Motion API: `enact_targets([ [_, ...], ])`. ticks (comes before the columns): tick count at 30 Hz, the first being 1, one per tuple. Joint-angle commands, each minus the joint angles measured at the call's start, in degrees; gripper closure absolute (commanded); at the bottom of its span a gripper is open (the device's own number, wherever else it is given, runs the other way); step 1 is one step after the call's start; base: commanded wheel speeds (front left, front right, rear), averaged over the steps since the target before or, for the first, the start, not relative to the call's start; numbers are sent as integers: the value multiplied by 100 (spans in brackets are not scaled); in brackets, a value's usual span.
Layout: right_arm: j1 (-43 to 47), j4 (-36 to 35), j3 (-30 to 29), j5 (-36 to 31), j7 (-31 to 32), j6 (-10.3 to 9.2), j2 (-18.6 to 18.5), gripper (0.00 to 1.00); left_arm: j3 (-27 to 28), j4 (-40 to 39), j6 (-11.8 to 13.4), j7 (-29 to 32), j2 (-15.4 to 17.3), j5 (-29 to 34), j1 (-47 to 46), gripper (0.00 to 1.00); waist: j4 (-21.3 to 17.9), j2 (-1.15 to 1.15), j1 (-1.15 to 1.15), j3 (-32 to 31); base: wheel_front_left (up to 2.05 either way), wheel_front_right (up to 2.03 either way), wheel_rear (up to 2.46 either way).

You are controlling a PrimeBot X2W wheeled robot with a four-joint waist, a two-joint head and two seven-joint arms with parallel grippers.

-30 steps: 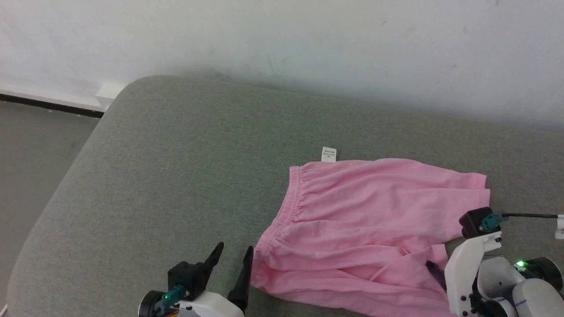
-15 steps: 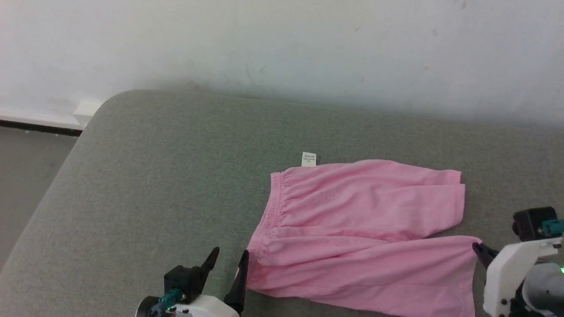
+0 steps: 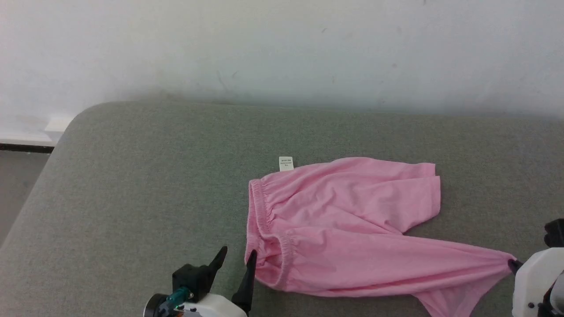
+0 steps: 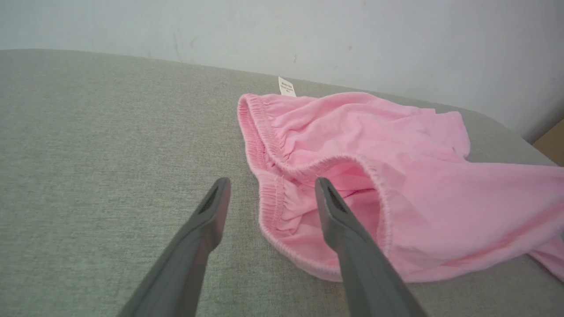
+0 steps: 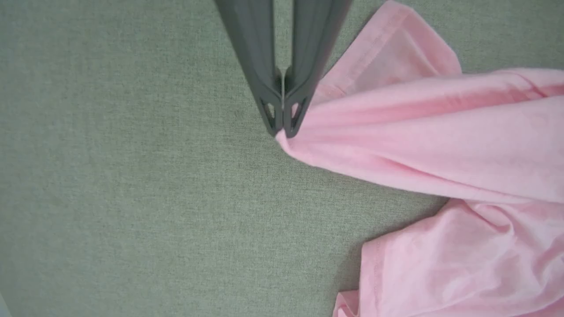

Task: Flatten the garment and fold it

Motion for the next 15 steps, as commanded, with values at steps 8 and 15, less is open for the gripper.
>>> enact_targets([
  [8,-822,1232,-120,-681,-1333,-5,-74,0,-148,-7,-75,-74,-75,52,-205,0,284,0,0,124,0,0,0],
  [15,-425,779,-118,-686,-2447,-5,279,0,-548,-307,-483,262,57,69,-143,0,97,0,0,101,0,0,0],
])
